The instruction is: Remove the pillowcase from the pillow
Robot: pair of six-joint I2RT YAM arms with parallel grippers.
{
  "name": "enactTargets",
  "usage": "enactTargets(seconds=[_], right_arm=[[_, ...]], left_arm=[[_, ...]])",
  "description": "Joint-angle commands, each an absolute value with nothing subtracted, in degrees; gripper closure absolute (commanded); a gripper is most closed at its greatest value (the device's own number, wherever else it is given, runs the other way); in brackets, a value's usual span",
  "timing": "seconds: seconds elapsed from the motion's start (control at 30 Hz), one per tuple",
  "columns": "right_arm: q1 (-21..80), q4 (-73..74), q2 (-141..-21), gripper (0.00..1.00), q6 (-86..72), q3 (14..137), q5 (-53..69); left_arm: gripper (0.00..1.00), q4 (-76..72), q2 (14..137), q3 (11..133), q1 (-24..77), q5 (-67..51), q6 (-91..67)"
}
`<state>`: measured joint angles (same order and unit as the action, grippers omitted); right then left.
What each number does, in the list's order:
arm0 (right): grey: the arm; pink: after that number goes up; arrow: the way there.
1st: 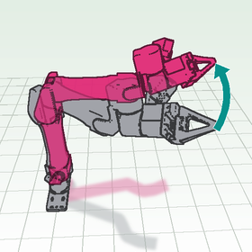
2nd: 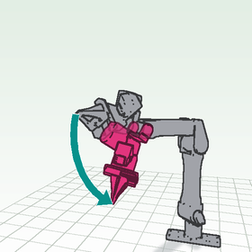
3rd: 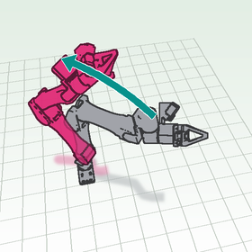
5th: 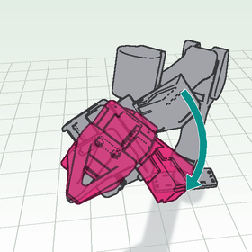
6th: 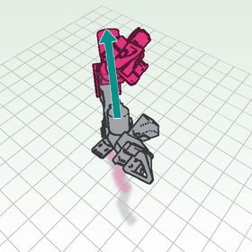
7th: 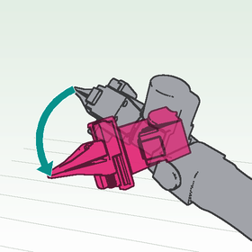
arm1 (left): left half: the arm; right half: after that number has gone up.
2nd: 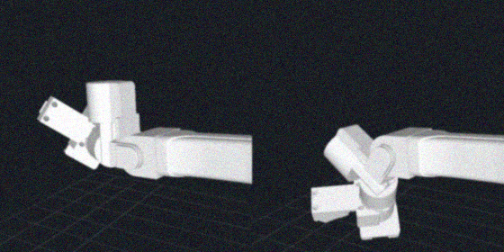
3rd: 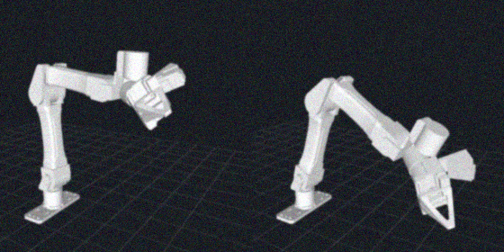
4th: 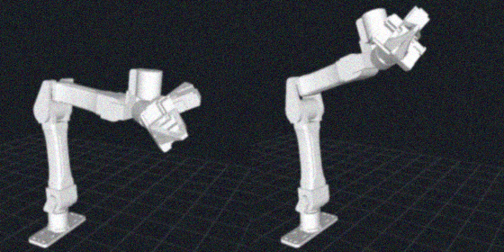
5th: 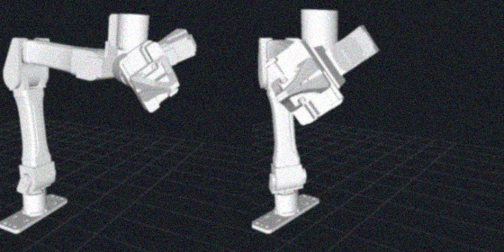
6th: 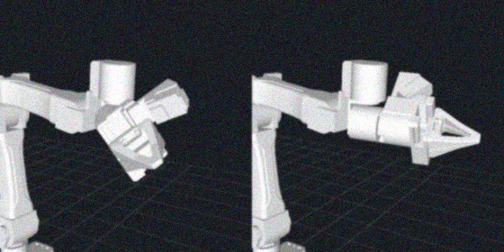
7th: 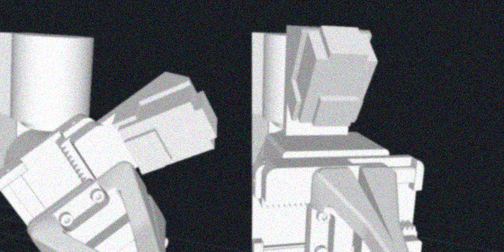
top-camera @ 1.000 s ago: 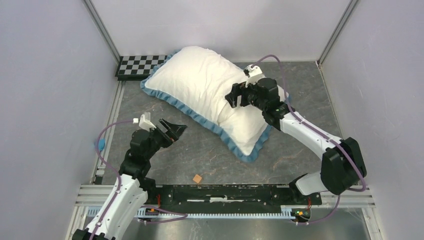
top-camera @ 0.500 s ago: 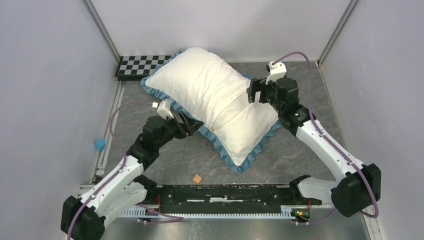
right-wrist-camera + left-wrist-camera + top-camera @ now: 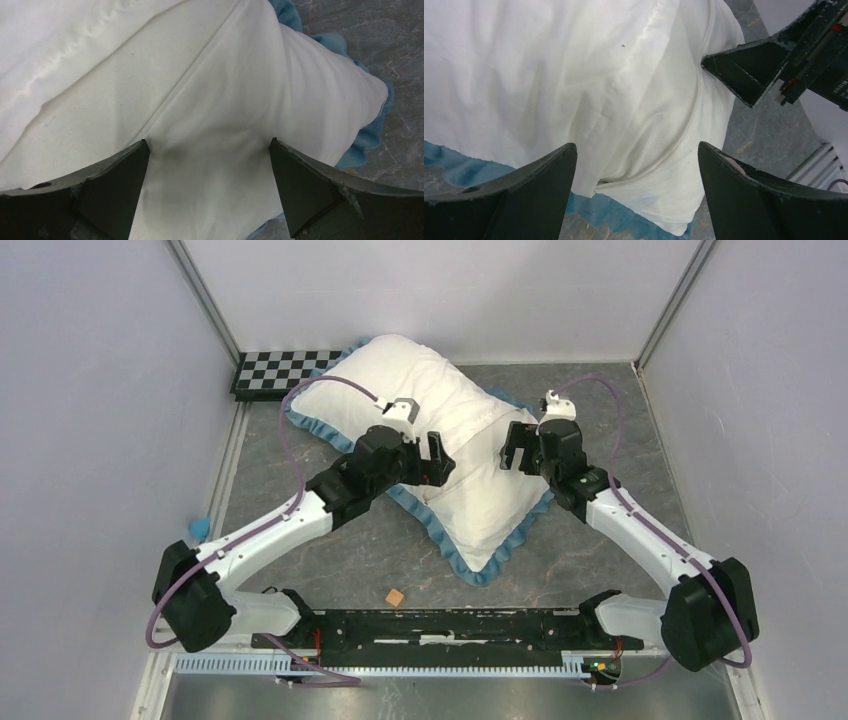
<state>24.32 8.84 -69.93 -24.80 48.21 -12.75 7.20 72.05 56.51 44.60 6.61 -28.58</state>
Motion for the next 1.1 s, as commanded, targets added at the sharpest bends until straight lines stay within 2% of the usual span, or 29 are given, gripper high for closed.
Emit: enactTargets(seconds=[0.0,0.13,0.37,0.53,0.87,1.07], right_arm=[[24.7,10.6,-68.4,0.02,-27.9,48.8,-14.3],[24.7,12.2,-65.0,0.02,-29.9,45.8,-17.4],[24.6,12.2,-59.5,0.02,-30.3,40.0,-17.8],[24.6,12.2,-57.5,0.02,-31.6,43.4,-16.1],[27.6,12.8,-67.5,0.02,-41.8,54.2,-16.9],[27.8,24.5,-76.4,0.02,-47.1,59.9,-25.5]], left_arm=[[0.04,10.4,74.5,62.4,45.5,10.7,-23.6],[0.04,15.2,78.6,68.7,47.2,12.1,-21.7],[0.08,24.1,86.3,79.3,48.0,7.6,-23.1],[0.10,23.6,86.9,79.0,48.1,5.1,-32.2],[0.07,16.3,85.6,72.1,48.1,3.4,-43.0],[0.02,15.4,85.9,70.2,48.1,6.1,-50.9]])
